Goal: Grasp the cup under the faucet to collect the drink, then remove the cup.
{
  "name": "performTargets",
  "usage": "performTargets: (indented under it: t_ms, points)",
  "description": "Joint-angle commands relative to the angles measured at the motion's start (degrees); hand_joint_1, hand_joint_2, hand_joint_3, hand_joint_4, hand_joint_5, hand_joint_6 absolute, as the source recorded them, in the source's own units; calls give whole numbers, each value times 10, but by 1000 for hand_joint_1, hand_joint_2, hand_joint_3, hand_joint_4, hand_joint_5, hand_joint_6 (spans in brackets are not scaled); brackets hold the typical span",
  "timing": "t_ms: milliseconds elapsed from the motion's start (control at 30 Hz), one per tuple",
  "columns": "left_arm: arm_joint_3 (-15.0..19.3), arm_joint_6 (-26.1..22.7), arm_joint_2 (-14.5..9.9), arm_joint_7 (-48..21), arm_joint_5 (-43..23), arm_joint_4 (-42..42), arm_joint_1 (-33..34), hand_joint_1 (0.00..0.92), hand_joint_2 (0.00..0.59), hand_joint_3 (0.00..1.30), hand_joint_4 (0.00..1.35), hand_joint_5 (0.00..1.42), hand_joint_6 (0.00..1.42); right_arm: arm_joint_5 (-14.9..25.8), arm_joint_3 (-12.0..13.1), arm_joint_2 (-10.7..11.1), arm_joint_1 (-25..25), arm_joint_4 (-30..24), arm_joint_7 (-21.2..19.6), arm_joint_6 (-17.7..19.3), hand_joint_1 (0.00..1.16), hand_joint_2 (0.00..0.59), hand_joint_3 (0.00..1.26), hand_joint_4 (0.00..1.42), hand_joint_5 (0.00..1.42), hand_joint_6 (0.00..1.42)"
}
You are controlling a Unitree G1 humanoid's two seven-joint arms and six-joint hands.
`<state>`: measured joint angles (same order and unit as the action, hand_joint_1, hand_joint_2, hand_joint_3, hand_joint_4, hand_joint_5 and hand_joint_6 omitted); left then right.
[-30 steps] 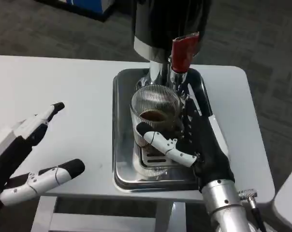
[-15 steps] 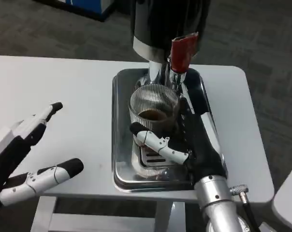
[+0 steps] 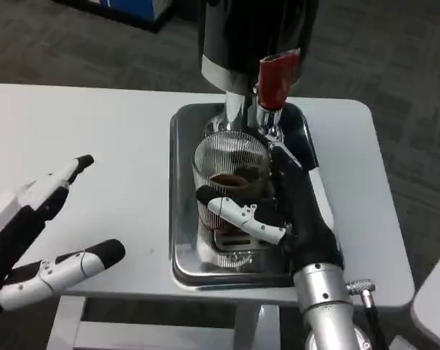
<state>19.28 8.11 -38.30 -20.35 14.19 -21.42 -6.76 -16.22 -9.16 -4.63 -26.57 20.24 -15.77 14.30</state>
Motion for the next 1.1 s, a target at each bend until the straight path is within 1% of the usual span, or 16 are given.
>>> performTargets:
  t_ms: [33,233,267,367,533,667,733,900,1000,1100]
  points:
    - [3,-1,-7,-5,6,-6,-10,0,83,0,0,0,0,-2,4,-5,18,-5,-15,4,849,148,403,482,576,525]
    - [7,0,-8,-5,4,-7,-15,0,83,0,0,0,0,-7,5,-6,25,-10,-28,3,864,151,496,540,651,562]
    - [7,0,-8,-5,4,-7,-15,0,83,0,0,0,0,-8,5,-6,25,-11,-29,3,870,149,520,563,694,596]
    - [7,0,-7,-5,4,-8,-15,0,83,0,0,0,0,-10,6,-5,26,-13,-33,3,883,146,562,585,741,651]
    - [7,-1,-6,-5,6,-14,-17,0,83,0,0,0,0,-13,7,-4,30,-20,-38,5,910,150,606,625,832,833]
    - [3,-2,-4,-4,7,-18,-17,0,83,0,0,0,0,-15,8,-2,37,-31,-39,5,920,142,625,633,860,877]
    - [3,-2,-4,-4,7,-19,-16,0,83,0,0,0,0,-16,9,-1,43,-42,-37,5,920,142,624,636,873,910]
    - [3,-3,-6,-5,7,-22,-14,0,83,0,0,0,0,-19,3,5,71,-88,-23,0,920,142,631,645,888,947]
    - [2,-4,-6,-5,8,-23,-13,0,83,0,0,0,0,-25,-3,10,89,-125,-8,-6,920,142,631,645,887,957]
    - [2,-6,-5,-5,8,-24,-13,0,83,0,0,0,0,-28,-6,12,101,-145,2,-13,918,141,631,646,883,960]
